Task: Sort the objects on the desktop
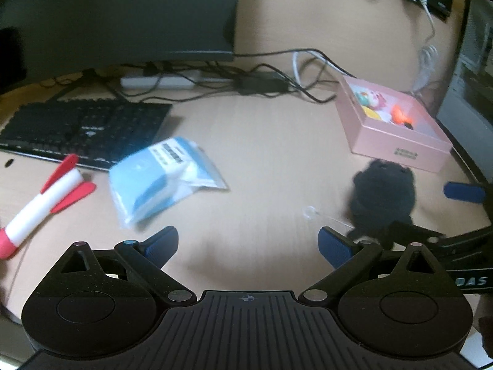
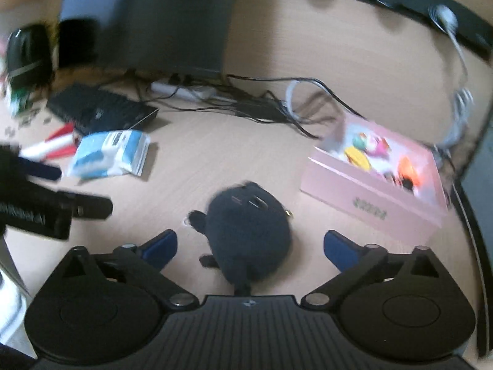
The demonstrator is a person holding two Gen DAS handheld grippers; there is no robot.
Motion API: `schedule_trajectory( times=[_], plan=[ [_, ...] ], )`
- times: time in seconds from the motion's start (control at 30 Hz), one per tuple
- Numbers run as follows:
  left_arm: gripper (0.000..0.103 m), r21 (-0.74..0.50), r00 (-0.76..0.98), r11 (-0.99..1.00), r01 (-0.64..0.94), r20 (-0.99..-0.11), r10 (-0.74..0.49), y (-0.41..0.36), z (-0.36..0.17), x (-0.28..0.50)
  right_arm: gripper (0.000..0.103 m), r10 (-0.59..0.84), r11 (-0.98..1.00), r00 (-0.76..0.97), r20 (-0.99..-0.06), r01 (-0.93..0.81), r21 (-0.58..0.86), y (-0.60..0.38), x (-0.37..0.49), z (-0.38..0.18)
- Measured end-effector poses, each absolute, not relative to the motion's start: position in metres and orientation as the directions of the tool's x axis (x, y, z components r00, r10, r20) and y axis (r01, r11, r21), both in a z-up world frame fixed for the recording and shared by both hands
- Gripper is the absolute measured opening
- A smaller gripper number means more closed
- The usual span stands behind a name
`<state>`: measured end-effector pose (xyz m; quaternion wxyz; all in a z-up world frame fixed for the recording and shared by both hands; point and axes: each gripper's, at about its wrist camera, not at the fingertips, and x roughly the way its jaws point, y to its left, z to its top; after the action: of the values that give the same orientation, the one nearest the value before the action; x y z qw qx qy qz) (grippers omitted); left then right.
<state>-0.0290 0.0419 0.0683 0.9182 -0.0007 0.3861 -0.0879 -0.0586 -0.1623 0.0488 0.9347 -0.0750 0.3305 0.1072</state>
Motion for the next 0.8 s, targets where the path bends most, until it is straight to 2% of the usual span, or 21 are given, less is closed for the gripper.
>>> schedule_trajectory(
  times=[0.17, 0.33, 0.47, 0.5, 0.57, 0.67, 0.8],
  plan=[
    [0.1, -0.1, 0.685, 0.967, 0.236, -0.688, -0.238, 0.02, 0.078, -0.019, 0.103, 0.106, 0.986, 0.736, -0.669, -0.164, -0.025, -0.192, -0.08, 0.04],
    [0.1, -0.111, 0.64, 0.914, 0.39, -0.681, -0.356, -0.022, 0.08, 0.008, 0.103, 0.06, 0.996, 0.7, -0.711, -0.088, -0.002, -0.212, -0.092, 0.02],
    [0.1, -0.102, 0.59, 0.908, 0.405, -0.729, -0.346, -0.051, 0.065, 0.041, 0.103, 0.07, 0.996, 0.695, -0.716, -0.087, 0.012, -0.216, -0.099, 0.013],
    [0.098, -0.114, 0.572, 0.905, 0.409, -0.741, -0.352, -0.056, 0.061, 0.048, 0.103, 0.069, 0.996, 0.699, -0.712, -0.091, 0.008, -0.217, -0.1, 0.012],
    [0.087, -0.096, 0.563, 0.911, 0.402, -0.758, -0.329, -0.062, 0.055, 0.055, 0.103, 0.062, 0.995, 0.708, -0.703, -0.095, -0.007, -0.217, -0.103, 0.012],
    [0.085, -0.067, 0.567, 0.909, 0.412, -0.762, -0.314, -0.069, 0.053, 0.06, 0.103, 0.05, 0.997, 0.712, -0.7, -0.076, -0.006, -0.224, -0.103, 0.01],
    [0.077, -0.016, 0.578, 0.892, 0.452, -0.756, -0.306, -0.083, 0.061, 0.058, 0.103, 0.047, 0.999, 0.7, -0.712, -0.032, 0.035, -0.238, -0.098, 0.006]
  ],
)
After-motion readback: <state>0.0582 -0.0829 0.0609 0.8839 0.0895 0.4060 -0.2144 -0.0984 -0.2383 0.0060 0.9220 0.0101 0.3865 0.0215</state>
